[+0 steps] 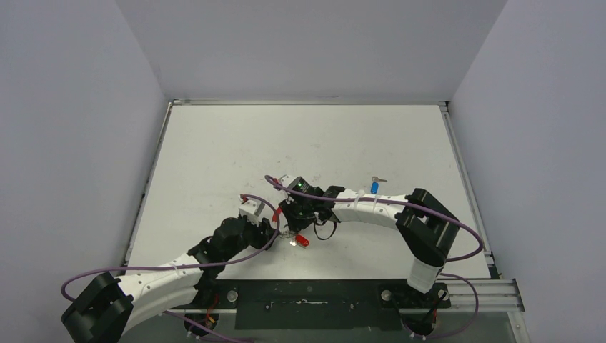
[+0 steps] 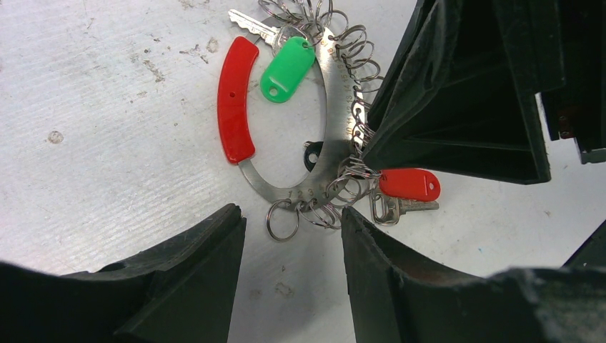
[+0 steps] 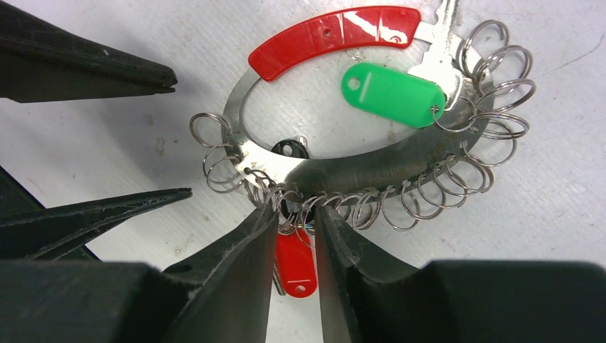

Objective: Put the keys on the keyring

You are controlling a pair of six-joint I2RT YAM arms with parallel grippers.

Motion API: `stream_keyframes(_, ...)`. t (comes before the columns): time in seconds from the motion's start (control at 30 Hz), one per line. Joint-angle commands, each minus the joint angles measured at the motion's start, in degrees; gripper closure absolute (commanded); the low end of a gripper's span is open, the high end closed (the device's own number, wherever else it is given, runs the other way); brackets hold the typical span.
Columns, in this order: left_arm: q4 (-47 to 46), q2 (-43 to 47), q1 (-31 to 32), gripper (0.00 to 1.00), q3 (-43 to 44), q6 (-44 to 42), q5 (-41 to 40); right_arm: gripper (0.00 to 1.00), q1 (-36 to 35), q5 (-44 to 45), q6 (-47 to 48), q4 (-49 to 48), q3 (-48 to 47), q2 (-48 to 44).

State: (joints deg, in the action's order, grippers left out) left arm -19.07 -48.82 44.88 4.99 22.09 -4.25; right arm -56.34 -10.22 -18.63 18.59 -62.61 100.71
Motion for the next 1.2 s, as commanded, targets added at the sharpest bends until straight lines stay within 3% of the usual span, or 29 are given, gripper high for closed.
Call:
stream_keyframes(0.0, -1.6, 0.4, -0.4, 0.50, 1.2, 0.6, 0.4, 0.74, 0.6, 3.5, -0.3, -0.1, -1.8, -1.5)
stream_keyframes(0.4, -2.1, -0.3, -0.4, 0.50, 1.3, 0.7, 0.6, 0.73, 4.4, 3.2, 0.4, -0.9, 0.6, -4.7)
stream_keyframes(0.53, -2.1, -0.6, -0.4, 0.50, 1.4, 0.6, 0.6, 0.66, 4.3, 2.3, 0.7, -0.7, 1.1, -3.8)
stream_keyframes(0.83, -2.0, -0.7, -0.4, 0.50, 1.6, 0.5, 0.6, 0.77, 4.0, 1.4, -0.1, -1.8, 2.8, -3.0)
stream_keyframes(1.17, -2.1, -1.2, -0.4, 0.50, 1.7, 0.4, 0.6, 0.72, 3.7, 1.6, -0.1, -2.1, 2.4, -1.0)
